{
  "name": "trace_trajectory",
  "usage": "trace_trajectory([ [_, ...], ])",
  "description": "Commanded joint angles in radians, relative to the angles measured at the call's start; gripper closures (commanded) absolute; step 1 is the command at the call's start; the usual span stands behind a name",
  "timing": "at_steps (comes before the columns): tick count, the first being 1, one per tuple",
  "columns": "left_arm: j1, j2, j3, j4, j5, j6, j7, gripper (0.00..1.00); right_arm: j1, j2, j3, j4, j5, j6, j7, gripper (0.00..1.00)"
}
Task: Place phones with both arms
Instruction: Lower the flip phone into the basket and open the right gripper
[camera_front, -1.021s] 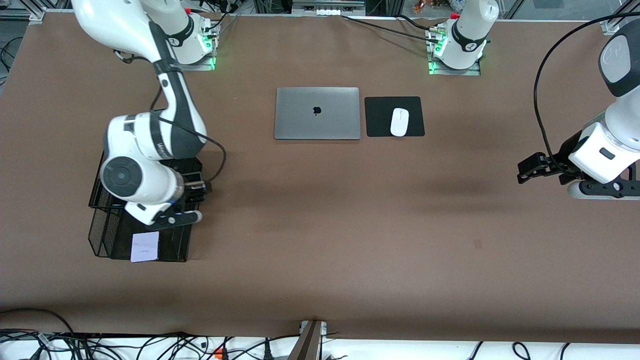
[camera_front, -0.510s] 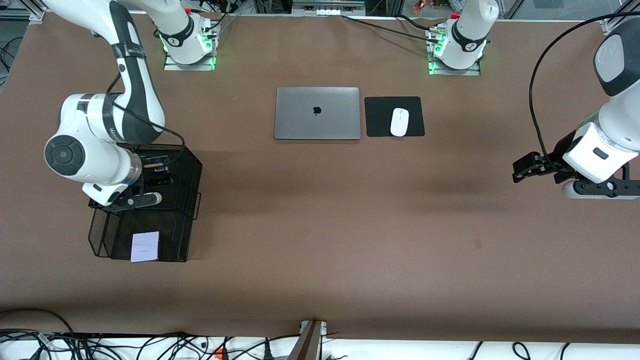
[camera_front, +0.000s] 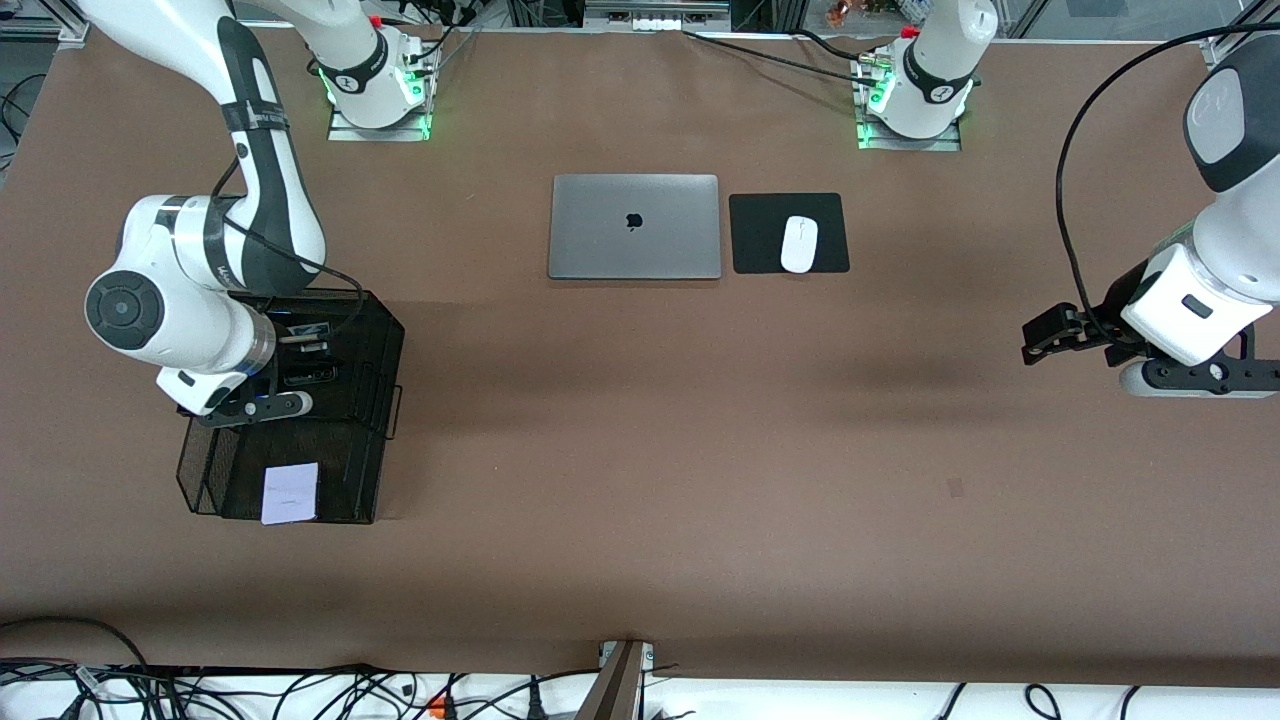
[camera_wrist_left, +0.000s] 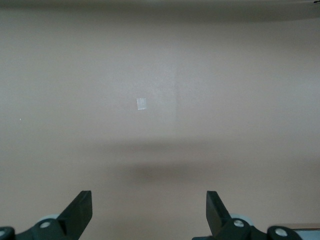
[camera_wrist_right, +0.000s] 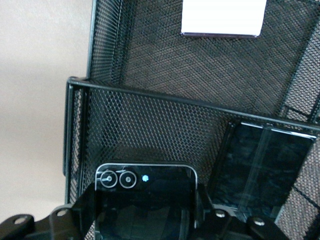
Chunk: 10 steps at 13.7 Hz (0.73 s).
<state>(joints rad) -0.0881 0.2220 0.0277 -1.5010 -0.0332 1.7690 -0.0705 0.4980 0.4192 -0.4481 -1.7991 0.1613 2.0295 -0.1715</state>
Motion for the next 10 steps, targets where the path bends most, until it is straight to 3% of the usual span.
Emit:
trace_trajectory([
  [1,-0.006,-0.003,0.003,-0.002,-0.004,-0.008,-0.008,0.0,-0.007,0.009,0.0,0.003,0.038,0.035,-0.025,1.0],
  [8,-0.002,-0.003,0.003,-0.002,-0.004,-0.016,-0.002,0.0,-0.006,0.064,0.005,0.035,0.099,0.067,-0.029,1.0],
  [9,-0.002,-0.003,0.003,-0.002,-0.004,-0.022,0.001,0.0,-0.006,0.07,0.005,0.037,0.107,0.069,-0.029,0.84],
  [10,-0.002,-0.004,0.003,-0.002,-0.004,-0.022,0.005,0.0,-0.006,0.073,0.005,0.038,0.115,0.077,-0.029,0.45],
])
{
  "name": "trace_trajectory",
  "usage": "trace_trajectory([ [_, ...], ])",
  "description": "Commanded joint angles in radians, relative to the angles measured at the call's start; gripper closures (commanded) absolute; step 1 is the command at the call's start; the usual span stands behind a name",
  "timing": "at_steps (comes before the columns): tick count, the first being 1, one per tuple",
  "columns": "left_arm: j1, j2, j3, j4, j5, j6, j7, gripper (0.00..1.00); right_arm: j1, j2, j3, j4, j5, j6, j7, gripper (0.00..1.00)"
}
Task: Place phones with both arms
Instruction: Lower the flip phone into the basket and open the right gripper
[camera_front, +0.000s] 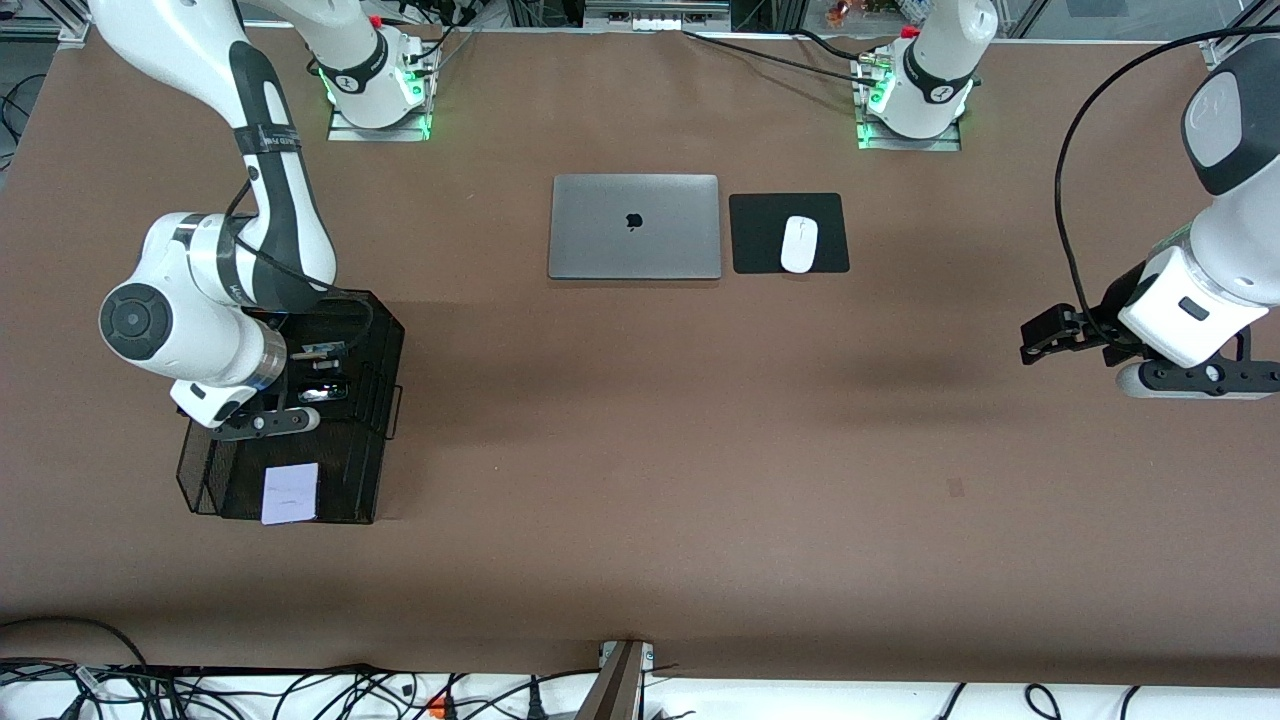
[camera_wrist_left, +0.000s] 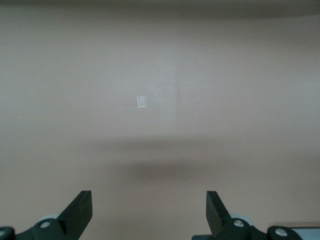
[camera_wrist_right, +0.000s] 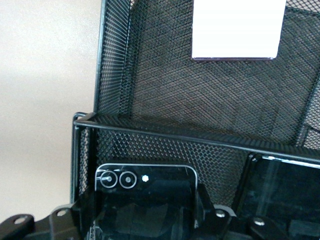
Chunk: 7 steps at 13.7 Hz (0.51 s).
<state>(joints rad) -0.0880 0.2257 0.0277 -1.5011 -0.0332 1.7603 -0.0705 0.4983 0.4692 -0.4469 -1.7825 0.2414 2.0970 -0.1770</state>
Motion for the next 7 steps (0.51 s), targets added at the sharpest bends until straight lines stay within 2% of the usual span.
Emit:
trace_trajectory([
  [1,-0.002,-0.008,0.003,-0.002,-0.004,-0.013,0.008,0.0,-0.006,0.026,0.004,0.02,0.036,0.029,-0.022,0.23],
  [2,-0.001,-0.008,0.003,-0.002,-0.004,-0.013,0.009,0.0,-0.004,0.028,0.004,0.02,0.042,0.031,-0.024,0.0],
  [7,-0.001,-0.008,0.003,-0.002,-0.004,-0.013,0.009,0.0,-0.006,0.026,0.004,0.021,0.042,0.032,-0.024,0.0],
])
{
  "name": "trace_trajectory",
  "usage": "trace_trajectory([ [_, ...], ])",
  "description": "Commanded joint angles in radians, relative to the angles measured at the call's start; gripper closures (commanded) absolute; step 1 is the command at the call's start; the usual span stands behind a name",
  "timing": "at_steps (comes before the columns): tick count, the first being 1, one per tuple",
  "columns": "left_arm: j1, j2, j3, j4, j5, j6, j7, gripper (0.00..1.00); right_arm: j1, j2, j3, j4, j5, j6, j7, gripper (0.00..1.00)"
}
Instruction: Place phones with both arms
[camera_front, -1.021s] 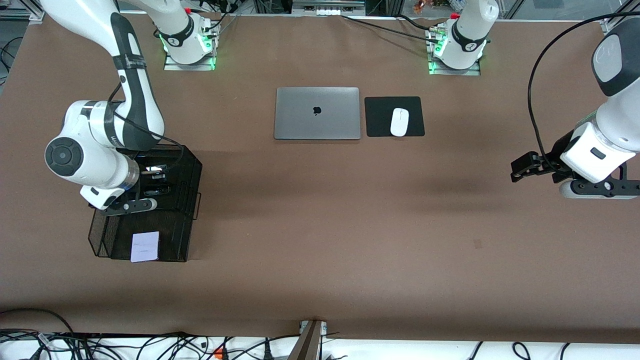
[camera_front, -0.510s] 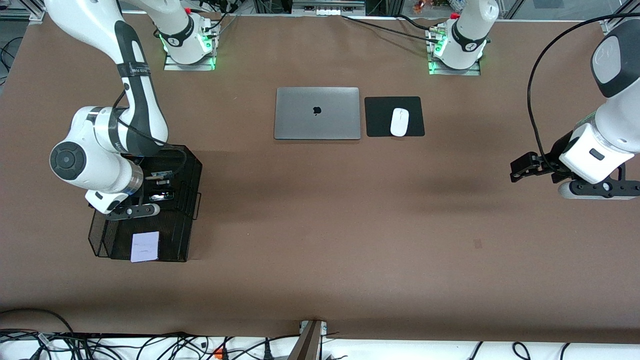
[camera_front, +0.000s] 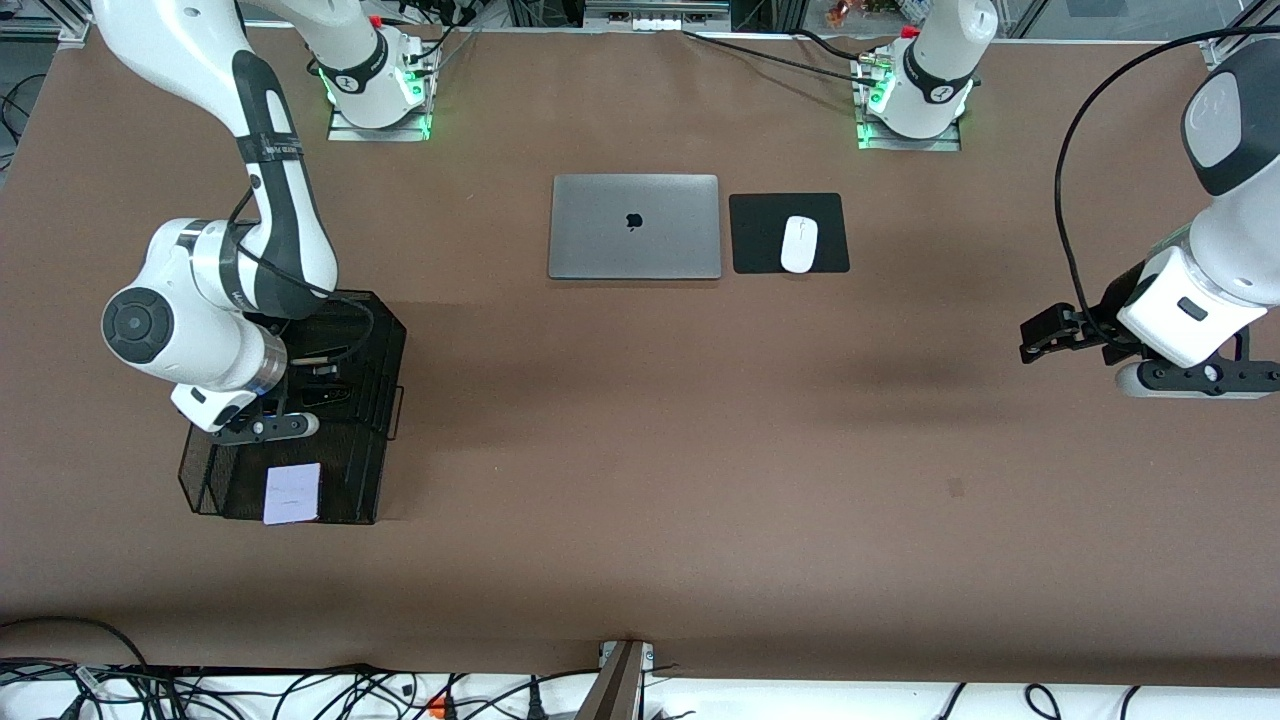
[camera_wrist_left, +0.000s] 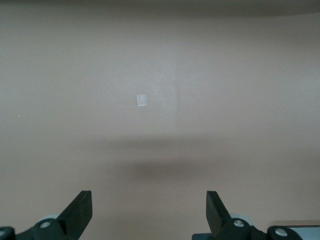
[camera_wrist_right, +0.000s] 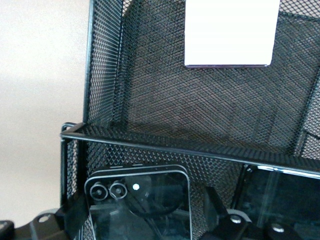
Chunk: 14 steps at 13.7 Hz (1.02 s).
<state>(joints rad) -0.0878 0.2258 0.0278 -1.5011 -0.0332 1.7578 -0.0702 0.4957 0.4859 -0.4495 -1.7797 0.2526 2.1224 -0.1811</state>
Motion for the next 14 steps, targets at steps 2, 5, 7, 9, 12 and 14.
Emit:
trace_trajectory([
  [2,-0.001,-0.008,0.003,-0.002,-0.004,-0.011,0.009,0.0,-0.006,0.008,0.006,0.049,0.031,-0.018,-0.021,0.0],
  [5,-0.001,-0.008,0.003,-0.002,-0.004,-0.011,0.007,0.0,-0.046,0.003,0.005,0.17,0.033,-0.212,-0.021,0.0],
  [7,-0.001,-0.008,0.003,-0.002,-0.004,-0.011,0.007,0.0,-0.071,0.0,0.005,0.253,0.034,-0.321,-0.02,0.0],
  [9,-0.001,-0.008,0.003,-0.002,-0.004,-0.011,0.006,0.0,-0.074,-0.036,0.0,0.279,0.051,-0.379,-0.017,0.0],
  [12,-0.001,-0.008,0.003,-0.002,-0.004,-0.012,0.004,0.0,-0.072,-0.133,-0.024,0.281,0.04,-0.481,-0.011,0.0],
  [14,-0.001,-0.01,0.003,-0.002,-0.004,-0.012,0.003,0.0,-0.072,-0.183,-0.061,0.283,0.03,-0.547,-0.014,0.0],
])
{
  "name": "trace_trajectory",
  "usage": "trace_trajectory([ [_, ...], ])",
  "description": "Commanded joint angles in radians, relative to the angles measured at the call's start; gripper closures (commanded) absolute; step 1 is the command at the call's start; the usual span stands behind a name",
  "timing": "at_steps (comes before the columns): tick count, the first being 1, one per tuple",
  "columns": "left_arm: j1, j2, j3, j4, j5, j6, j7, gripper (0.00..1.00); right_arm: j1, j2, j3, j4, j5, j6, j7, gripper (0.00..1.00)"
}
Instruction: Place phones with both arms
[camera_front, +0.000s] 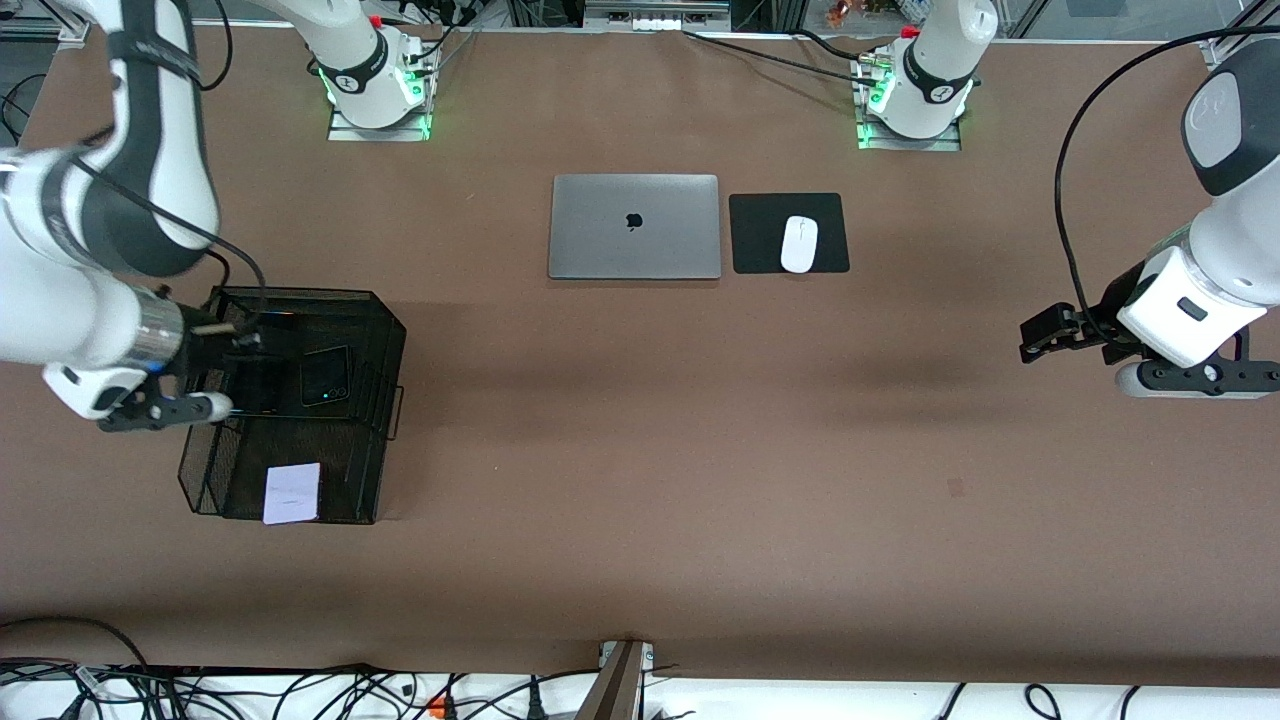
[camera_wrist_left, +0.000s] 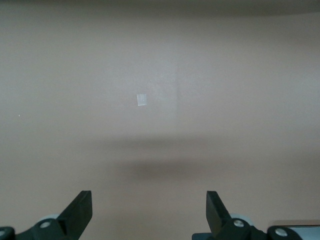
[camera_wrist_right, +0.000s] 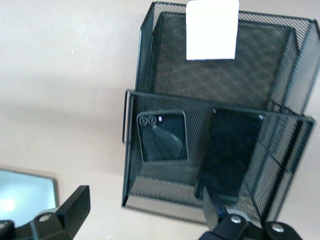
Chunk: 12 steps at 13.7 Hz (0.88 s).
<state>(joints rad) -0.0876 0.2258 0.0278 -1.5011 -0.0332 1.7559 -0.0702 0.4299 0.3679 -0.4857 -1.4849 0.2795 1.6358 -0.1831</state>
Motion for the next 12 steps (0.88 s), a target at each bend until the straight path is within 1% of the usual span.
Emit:
trace_trajectory([
  [1,-0.001,-0.01,0.003,-0.002,-0.004,-0.01,0.003,0.0,-0.007,-0.081,-0.039,-0.012,-0.002,-0.085,-0.009,0.0],
  [3,-0.001,-0.01,0.003,-0.002,-0.004,-0.01,0.001,0.0,-0.002,-0.128,-0.036,-0.011,-0.06,-0.12,-0.003,0.0],
  [4,-0.001,-0.01,0.003,-0.002,-0.004,-0.01,0.003,0.0,-0.005,-0.159,-0.027,-0.012,-0.103,-0.128,0.017,0.0],
  [5,-0.001,-0.01,0.003,-0.002,-0.004,-0.01,0.001,0.0,-0.016,-0.188,-0.002,-0.012,-0.146,-0.136,0.057,0.0],
  [6,-0.001,-0.01,0.003,-0.002,-0.004,-0.01,0.001,0.0,-0.061,-0.214,0.043,-0.014,-0.19,-0.154,0.068,0.0],
  [8,-0.001,-0.01,0.003,-0.001,-0.004,-0.01,0.001,0.0,-0.207,-0.256,0.201,-0.024,-0.238,-0.162,0.067,0.0],
  [9,0.002,-0.01,0.003,-0.001,-0.004,-0.01,0.004,0.0,-0.259,-0.273,0.254,-0.029,-0.255,-0.162,0.068,0.0],
  [10,0.002,-0.01,0.003,-0.001,-0.004,-0.01,0.007,0.0,-0.285,-0.294,0.275,-0.05,-0.258,-0.16,0.068,0.0],
  [12,0.006,-0.01,0.004,0.007,-0.004,-0.01,0.01,0.0,-0.309,-0.335,0.282,-0.096,-0.258,-0.148,0.068,0.0],
])
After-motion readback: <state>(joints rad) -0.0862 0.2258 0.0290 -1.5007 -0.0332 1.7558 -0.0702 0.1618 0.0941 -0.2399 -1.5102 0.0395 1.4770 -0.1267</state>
